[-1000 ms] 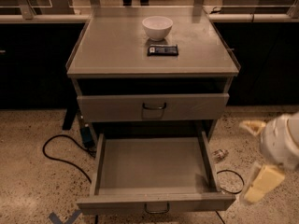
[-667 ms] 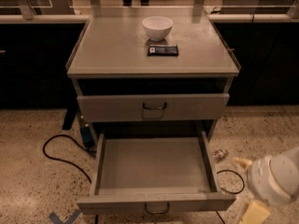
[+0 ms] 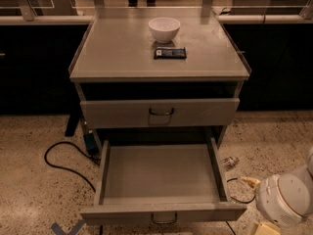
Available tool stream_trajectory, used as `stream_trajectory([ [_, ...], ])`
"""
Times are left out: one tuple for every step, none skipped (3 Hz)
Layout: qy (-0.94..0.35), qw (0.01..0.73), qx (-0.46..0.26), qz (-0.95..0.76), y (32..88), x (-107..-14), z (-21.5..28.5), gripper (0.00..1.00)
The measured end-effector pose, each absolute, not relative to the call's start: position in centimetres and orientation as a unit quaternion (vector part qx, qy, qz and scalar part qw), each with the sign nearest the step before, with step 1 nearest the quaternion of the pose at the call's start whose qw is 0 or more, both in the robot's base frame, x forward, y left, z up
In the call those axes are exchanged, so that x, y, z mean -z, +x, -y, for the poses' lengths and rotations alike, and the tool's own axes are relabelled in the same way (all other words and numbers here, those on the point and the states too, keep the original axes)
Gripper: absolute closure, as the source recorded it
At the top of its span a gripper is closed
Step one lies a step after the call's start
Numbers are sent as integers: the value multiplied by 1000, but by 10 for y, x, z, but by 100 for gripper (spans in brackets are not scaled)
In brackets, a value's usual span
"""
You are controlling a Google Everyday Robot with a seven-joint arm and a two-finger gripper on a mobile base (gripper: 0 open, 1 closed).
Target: Close middle drawer
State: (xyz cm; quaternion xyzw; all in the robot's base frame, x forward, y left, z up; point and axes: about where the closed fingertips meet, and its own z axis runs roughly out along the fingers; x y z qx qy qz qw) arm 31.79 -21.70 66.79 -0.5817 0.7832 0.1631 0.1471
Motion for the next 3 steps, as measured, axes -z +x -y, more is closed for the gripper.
stream_trajectory([
  [-580, 145, -185, -780, 303, -634, 216, 0],
  [-566, 152, -238, -775, 261, -569, 215, 0],
  [-551, 119, -308, -767, 225, -502, 217, 0],
])
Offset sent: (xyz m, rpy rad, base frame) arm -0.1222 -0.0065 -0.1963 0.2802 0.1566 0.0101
